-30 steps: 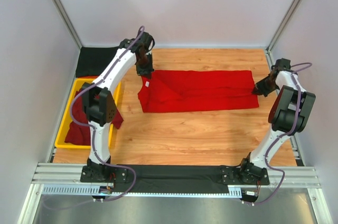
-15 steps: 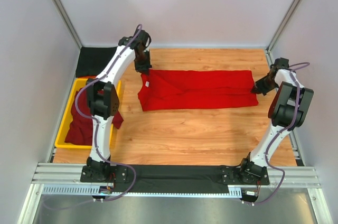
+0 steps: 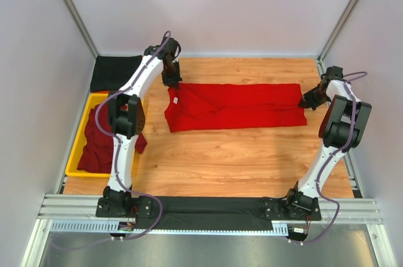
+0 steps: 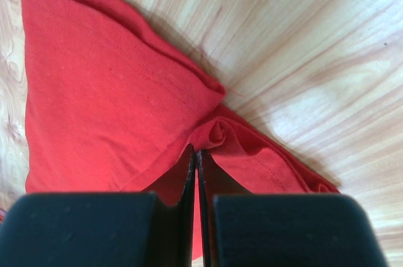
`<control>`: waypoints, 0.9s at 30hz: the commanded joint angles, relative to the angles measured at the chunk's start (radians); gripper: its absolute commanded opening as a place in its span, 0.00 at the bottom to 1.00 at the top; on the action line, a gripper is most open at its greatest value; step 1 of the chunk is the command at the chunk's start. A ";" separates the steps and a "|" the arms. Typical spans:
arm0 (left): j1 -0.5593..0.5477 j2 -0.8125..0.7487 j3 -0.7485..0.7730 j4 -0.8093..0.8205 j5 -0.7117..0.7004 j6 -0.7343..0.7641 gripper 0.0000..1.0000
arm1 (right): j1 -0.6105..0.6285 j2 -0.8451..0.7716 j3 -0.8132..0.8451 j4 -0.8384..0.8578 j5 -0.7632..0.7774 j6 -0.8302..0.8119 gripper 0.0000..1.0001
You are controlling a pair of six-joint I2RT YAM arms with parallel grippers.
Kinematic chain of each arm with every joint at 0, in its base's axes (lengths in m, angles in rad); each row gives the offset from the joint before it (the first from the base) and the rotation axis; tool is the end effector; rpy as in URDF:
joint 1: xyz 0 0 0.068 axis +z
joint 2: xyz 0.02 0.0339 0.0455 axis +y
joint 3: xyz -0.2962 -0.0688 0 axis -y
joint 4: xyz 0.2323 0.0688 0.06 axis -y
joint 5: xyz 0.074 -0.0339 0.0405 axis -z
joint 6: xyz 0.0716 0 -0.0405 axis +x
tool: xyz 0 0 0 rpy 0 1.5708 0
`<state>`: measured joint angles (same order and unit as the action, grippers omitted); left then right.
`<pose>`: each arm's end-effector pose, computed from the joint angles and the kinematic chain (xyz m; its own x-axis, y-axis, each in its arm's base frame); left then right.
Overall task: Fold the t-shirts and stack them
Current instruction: Fold the tshirt
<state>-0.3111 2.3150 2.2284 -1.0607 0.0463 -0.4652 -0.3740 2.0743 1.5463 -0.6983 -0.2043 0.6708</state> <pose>0.4912 -0.1614 0.2384 -0.9210 -0.1746 -0.3483 -0.0999 0.9699 -0.2221 0.4172 -0.1481 0.1721 -0.5036 0.8515 -0.1458 0.7749 0.5199 0.3595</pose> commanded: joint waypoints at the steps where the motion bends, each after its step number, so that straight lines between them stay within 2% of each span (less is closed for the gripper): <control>1: 0.015 0.007 0.036 0.054 -0.005 0.011 0.00 | 0.003 0.033 0.051 0.023 -0.010 0.019 0.00; 9: 0.024 0.032 0.053 0.120 0.004 0.025 0.00 | 0.004 0.053 0.072 0.026 0.000 0.016 0.00; 13: 0.029 0.052 0.060 0.134 0.033 0.017 0.01 | 0.006 0.061 0.090 0.029 -0.006 0.009 0.09; 15: 0.029 0.057 0.060 0.133 0.040 0.016 0.07 | 0.006 0.049 0.095 0.039 -0.023 0.001 0.16; 16: 0.029 0.055 0.062 0.125 0.041 0.014 0.16 | 0.009 0.040 0.094 0.049 -0.036 -0.005 0.23; 18: 0.029 0.034 0.062 0.113 0.027 0.013 0.24 | 0.010 0.017 0.089 0.049 -0.035 -0.011 0.30; 19: 0.029 0.021 0.057 0.099 0.015 0.013 0.34 | 0.015 -0.014 0.083 0.042 -0.023 -0.014 0.35; 21: 0.029 -0.025 0.054 0.084 -0.026 0.011 0.39 | 0.017 -0.048 0.064 0.028 -0.009 -0.016 0.38; 22: 0.029 -0.043 0.050 0.065 -0.039 0.013 0.48 | 0.018 -0.078 0.060 -0.004 0.009 -0.016 0.40; 26: 0.027 -0.185 -0.035 0.048 -0.043 0.011 0.54 | 0.020 -0.158 -0.044 -0.041 0.045 -0.025 0.42; 27: 0.026 -0.215 -0.105 0.053 -0.040 0.010 0.54 | 0.020 -0.174 -0.064 -0.041 0.048 -0.028 0.41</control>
<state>-0.2874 2.2795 2.1952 -0.9859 0.0227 -0.4603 -0.3573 1.9957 1.5372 -0.7067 -0.1909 0.6605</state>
